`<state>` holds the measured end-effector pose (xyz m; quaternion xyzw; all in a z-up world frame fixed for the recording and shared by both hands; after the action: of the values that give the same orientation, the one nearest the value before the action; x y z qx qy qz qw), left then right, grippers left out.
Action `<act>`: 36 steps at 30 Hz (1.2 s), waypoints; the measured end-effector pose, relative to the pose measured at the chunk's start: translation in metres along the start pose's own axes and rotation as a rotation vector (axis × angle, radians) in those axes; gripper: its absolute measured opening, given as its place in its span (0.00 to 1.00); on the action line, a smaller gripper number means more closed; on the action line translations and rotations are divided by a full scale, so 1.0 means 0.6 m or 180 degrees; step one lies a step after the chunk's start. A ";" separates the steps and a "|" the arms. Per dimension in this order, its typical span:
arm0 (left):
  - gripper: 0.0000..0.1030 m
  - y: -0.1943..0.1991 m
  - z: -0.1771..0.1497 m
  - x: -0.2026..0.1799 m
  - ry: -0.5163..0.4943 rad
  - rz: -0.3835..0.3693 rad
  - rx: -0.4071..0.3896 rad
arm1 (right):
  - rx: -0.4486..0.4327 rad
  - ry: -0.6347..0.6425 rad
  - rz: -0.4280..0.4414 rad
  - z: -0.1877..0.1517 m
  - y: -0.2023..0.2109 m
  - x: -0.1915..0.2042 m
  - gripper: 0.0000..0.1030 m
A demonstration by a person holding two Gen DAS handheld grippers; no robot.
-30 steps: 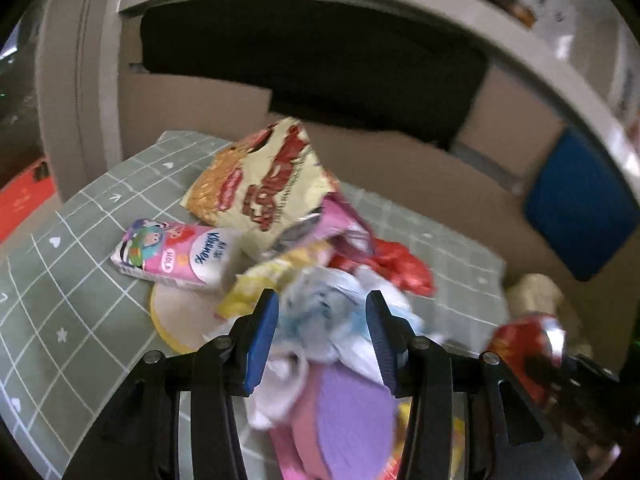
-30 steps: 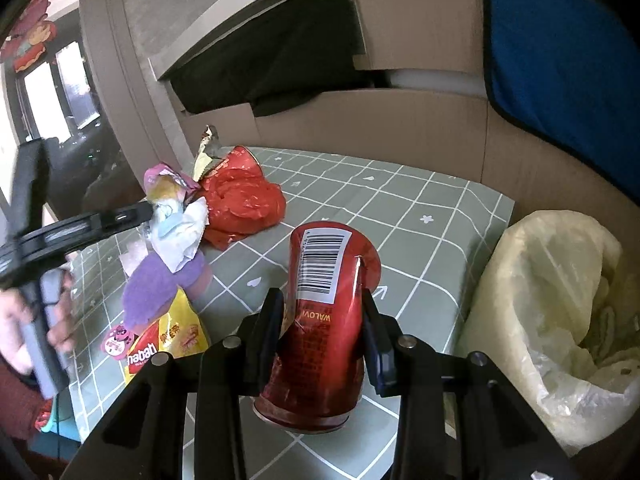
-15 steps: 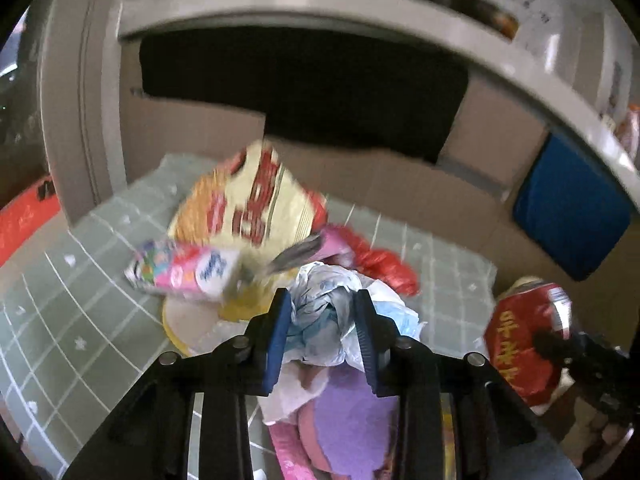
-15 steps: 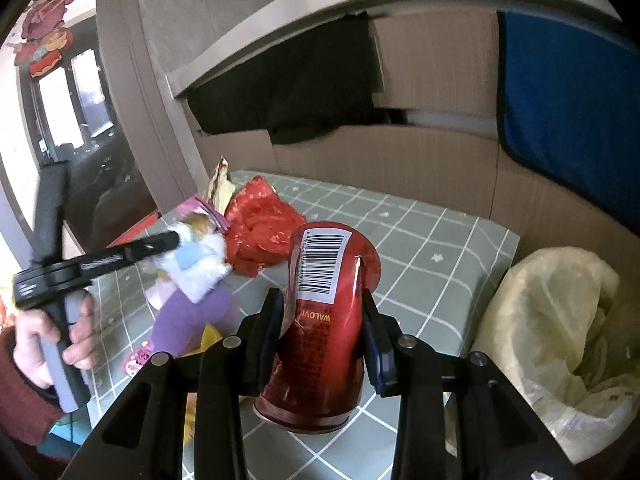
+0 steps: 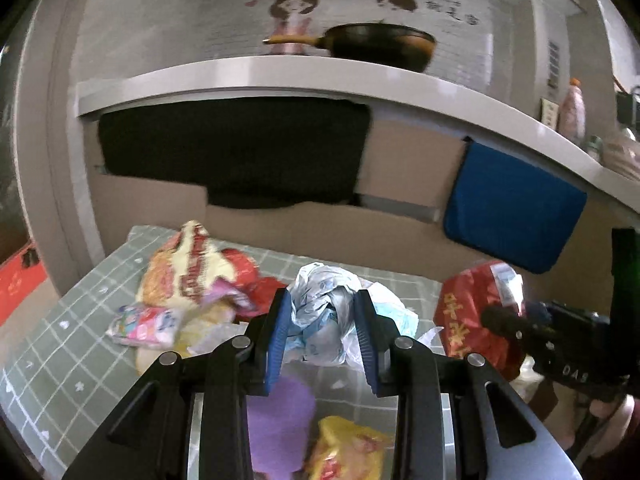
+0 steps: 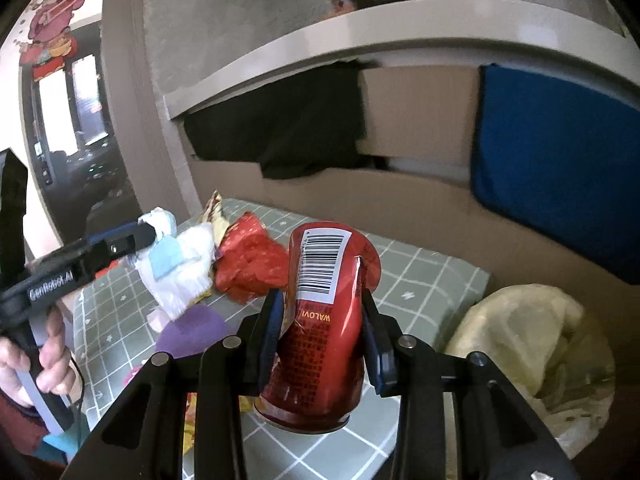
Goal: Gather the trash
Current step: 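Grasp the white-blue tissue with the left tool while the right tool holds the red can, then drop the tissue and red can into the beige bin, opening both tools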
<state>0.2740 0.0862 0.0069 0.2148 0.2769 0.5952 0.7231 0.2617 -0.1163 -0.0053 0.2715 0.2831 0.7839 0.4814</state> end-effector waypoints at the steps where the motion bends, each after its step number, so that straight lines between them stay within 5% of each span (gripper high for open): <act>1: 0.32 -0.002 0.003 -0.009 -0.0014 -0.0034 0.0003 | -0.0015 -0.0020 -0.0016 0.002 0.006 -0.007 0.33; 21: 0.32 -0.129 0.050 -0.296 -0.0630 -0.0610 0.0102 | -0.0334 -0.0577 -0.0972 -0.020 0.150 -0.252 0.33; 36: 0.32 -0.181 0.044 -0.342 -0.0585 -0.0970 0.0305 | -0.0349 -0.0705 -0.1160 -0.042 0.148 -0.296 0.33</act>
<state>0.3439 -0.1359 -0.0130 0.2580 0.2671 0.4428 0.8161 0.2597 -0.3156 0.0129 0.2737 0.2298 0.6635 0.6573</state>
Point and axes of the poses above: each gripper's, at about its wrist camera, not at the fingertips, and y roughly against the way its jaws point, x to its left, z to its top, the point moved 4 cm from there along -y, roughly the way its jaws point, and after that the axes turned 12 degrees about x, right-handed, at the moved point
